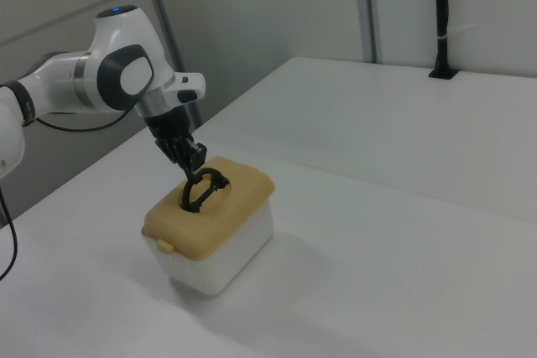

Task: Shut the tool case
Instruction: 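Lift the lid by its handle and carry it over the white case, then lower the lid onto the case rim and press it down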

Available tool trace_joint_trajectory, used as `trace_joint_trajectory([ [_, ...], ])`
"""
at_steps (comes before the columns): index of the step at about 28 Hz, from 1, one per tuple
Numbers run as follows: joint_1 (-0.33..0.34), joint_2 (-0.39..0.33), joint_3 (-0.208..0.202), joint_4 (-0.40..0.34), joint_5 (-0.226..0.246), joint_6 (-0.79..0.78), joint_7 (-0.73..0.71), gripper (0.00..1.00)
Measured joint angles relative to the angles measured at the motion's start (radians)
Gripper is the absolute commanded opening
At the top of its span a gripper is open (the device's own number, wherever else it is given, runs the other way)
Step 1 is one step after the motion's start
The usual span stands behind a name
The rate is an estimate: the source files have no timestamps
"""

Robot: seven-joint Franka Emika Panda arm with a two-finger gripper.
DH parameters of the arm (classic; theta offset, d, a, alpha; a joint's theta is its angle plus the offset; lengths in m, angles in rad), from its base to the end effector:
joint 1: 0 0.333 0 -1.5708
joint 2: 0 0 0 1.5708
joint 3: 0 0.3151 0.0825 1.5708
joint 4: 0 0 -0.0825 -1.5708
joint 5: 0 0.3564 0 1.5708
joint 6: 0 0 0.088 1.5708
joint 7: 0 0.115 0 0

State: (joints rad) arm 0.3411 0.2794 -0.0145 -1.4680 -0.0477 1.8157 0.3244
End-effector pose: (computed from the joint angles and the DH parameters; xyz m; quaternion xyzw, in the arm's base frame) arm 0.5951 0.1982 0.5231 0.9991 0.0064 0.0404 0.0131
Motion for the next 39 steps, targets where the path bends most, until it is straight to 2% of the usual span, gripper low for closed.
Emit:
trace_joint_trajectory([
  [16,0.001,0.0,0.011,0.0,0.0,0.001,0.0,0.0],
  [18,0.001,0.0,0.011,0.0,0.0,0.001,0.0,0.14],
  [19,0.001,0.0,0.012,0.0,0.0,0.001,0.0,0.24],
  [22,0.001,0.001,0.012,0.0,0.0,0.001,-0.001,0.68],
  [24,0.001,0.003,0.014,0.0,0.0,0.001,-0.001,0.76],
  [25,0.002,0.005,0.015,0.0,0.0,0.001,-0.001,0.85],
  [26,0.002,0.006,0.016,0.0,0.0,0.001,-0.001,0.99],
  [39,0.001,0.009,0.016,0.006,-0.004,0.001,-0.001,1.0],
])
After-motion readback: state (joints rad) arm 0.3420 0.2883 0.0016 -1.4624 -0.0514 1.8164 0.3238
